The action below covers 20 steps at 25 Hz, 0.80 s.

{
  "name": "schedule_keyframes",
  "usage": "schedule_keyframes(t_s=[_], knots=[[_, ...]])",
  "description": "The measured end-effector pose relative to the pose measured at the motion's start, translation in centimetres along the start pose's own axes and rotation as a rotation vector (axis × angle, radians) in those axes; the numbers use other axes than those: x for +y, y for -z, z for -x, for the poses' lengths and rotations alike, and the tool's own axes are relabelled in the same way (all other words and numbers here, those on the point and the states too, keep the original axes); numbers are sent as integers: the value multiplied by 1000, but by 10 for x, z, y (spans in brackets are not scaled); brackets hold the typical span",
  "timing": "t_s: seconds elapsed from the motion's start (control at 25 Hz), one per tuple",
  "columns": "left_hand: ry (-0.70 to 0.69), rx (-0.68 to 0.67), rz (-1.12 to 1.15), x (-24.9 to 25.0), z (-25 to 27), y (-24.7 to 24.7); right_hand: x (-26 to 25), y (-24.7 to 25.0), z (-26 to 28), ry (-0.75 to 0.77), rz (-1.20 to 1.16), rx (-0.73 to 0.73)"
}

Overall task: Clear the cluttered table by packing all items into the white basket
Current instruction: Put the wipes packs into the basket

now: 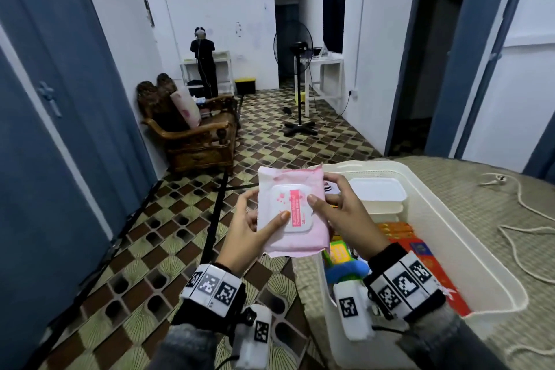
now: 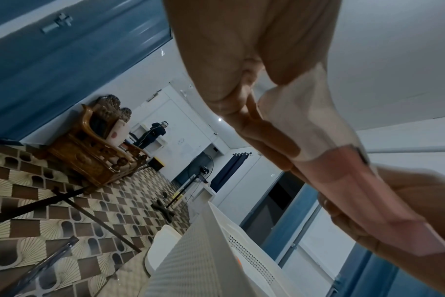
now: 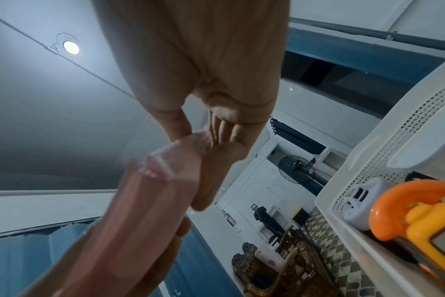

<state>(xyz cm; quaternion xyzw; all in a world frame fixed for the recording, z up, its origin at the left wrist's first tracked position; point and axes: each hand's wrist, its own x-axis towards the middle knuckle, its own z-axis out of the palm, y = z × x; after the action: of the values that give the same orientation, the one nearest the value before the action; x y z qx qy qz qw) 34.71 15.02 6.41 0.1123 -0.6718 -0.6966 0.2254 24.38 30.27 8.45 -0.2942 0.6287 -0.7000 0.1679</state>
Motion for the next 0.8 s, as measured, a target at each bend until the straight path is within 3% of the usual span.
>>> schedule_keyframes(t_s=[0.52,0.8], knots=[[15,-121,-17,-23,-165,59,23,-10,-167,-53,145,-17],[31,-261,-57,-30,-284,72,35,-4,-250,-29,188,174]])
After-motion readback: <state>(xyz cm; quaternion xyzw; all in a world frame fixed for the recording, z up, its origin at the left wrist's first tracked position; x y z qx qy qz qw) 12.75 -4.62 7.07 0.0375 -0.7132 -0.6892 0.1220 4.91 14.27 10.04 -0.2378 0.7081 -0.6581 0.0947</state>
